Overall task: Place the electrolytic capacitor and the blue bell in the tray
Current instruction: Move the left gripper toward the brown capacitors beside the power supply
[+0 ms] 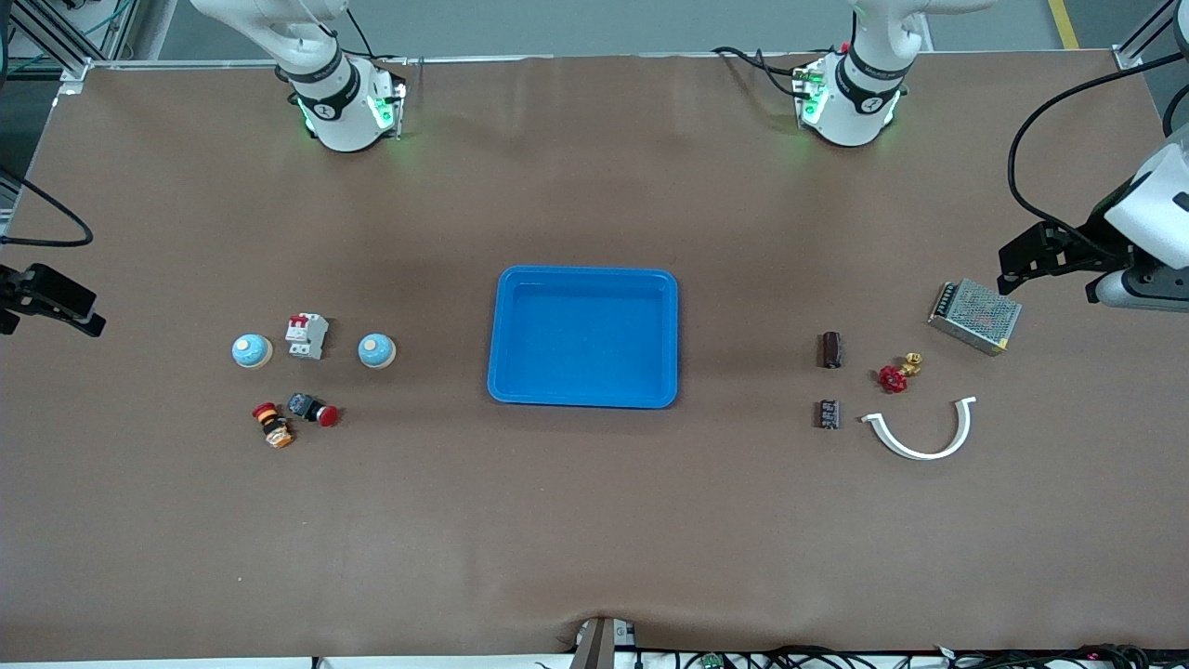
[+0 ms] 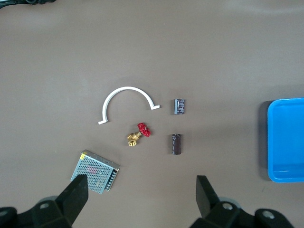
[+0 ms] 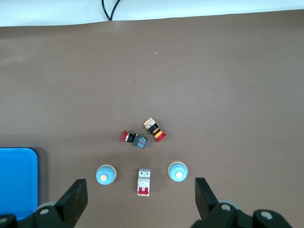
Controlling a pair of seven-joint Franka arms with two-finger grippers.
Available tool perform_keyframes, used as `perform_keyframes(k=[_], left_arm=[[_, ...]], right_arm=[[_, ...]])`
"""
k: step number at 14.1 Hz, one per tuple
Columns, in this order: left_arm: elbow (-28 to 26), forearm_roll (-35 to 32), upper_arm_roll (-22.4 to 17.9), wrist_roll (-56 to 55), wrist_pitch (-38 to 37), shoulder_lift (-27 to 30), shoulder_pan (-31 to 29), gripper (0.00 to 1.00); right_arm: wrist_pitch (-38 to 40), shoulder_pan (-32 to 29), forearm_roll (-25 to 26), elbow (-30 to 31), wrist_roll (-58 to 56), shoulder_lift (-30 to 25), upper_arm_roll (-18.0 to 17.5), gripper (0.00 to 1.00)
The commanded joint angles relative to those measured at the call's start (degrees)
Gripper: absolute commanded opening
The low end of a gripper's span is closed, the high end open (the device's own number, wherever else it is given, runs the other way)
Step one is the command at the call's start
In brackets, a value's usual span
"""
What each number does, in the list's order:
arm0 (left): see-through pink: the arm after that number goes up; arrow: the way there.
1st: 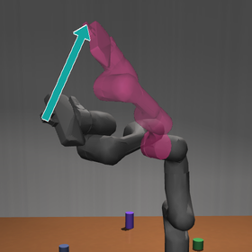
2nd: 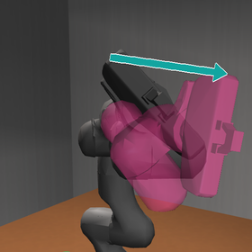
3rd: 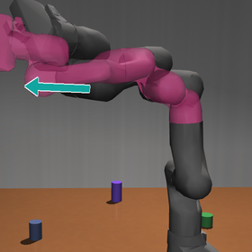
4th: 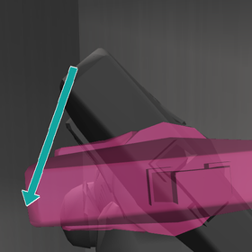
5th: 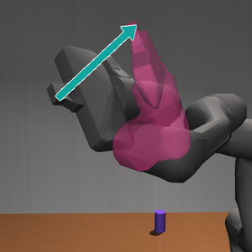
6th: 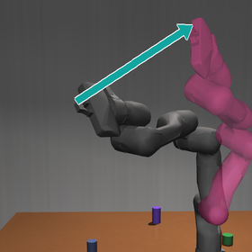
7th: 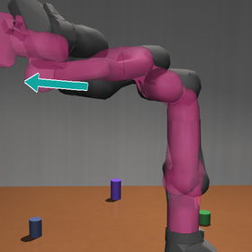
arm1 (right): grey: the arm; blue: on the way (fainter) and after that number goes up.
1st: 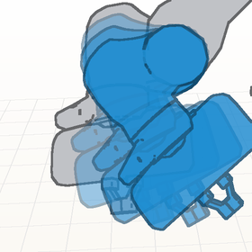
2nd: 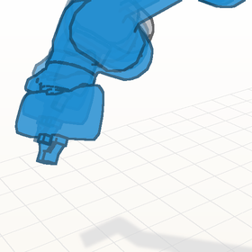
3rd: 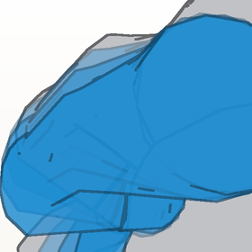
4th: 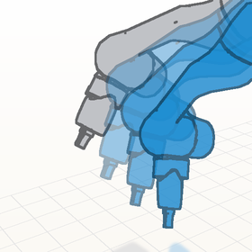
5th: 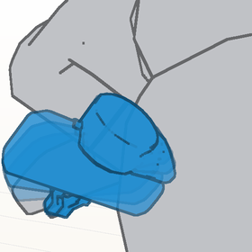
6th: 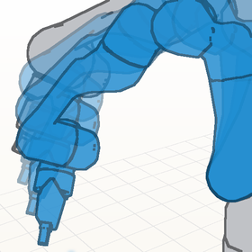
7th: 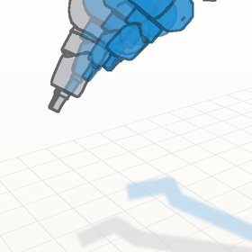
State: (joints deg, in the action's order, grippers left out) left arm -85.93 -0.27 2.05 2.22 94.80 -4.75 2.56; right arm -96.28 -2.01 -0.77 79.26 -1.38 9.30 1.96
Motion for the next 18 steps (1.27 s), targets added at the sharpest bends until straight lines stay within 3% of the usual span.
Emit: perform_keyframes(k=[1,7,11,14,16,18], left_arm=[[0.59,0.35,0.15,0.32,-0.76,0.00,-0.18,1.00],[-1.34,0.26,1.20,0.06,-1.64,-0.61,0.35,1.00],[-2.75,3.43,1.29,-8.70,-2.08,-0.88,0.34,1.00],[-3.89,2.90,1.73,-8.02,-1.82,-1.32,0.17,1.00],[-7.22,2.73,2.60,-7.94,0.72,-0.79,0.17,1.00],[-14.67,1.59,4.27,-8.02,8.25,1.92,-0.09,1.00]], right_arm=[[0.74,-0.10,0.50,-0.25,-0.12,-0.51,-0.20,1.00],[0.74,-0.45,0.42,-0.16,-0.12,-0.43,-0.12,1.00],[5.56,-0.10,0.42,0.80,-0.12,-0.08,-0.11,1.00],[7.34,0.96,0.59,1.94,0.24,1.15,-0.11,1.00],[4.54,0.52,2.16,3.78,-0.73,1.94,-0.11,1.00],[1.11,1.04,7.42,6.59,-4.41,2.21,-0.11,1.00]])
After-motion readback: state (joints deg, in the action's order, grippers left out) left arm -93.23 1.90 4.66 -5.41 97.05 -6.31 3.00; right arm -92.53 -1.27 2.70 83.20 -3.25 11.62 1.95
